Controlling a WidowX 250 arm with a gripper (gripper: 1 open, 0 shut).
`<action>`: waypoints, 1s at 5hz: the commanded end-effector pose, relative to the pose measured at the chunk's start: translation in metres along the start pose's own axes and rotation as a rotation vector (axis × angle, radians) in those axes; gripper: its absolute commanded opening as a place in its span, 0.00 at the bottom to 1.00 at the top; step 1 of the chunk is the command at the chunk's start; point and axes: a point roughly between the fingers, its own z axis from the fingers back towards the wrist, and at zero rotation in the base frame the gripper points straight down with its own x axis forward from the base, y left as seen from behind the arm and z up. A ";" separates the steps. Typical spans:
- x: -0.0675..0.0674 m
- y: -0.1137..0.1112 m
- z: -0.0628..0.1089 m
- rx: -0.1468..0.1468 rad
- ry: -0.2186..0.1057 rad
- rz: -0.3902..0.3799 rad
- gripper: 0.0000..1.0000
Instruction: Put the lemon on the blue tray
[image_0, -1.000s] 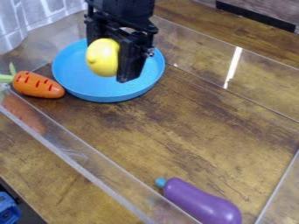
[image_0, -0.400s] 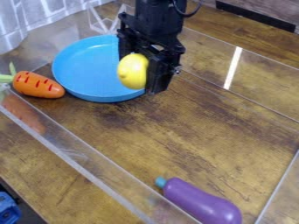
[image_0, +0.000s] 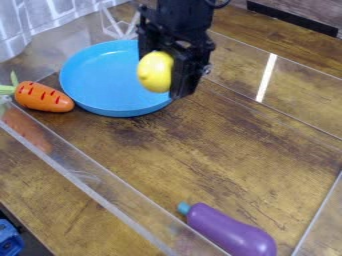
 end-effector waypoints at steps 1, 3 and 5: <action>0.002 0.014 0.024 0.018 -0.061 0.053 0.00; -0.013 0.036 0.020 0.030 -0.067 0.107 0.00; -0.027 0.080 -0.002 0.043 -0.076 0.155 0.00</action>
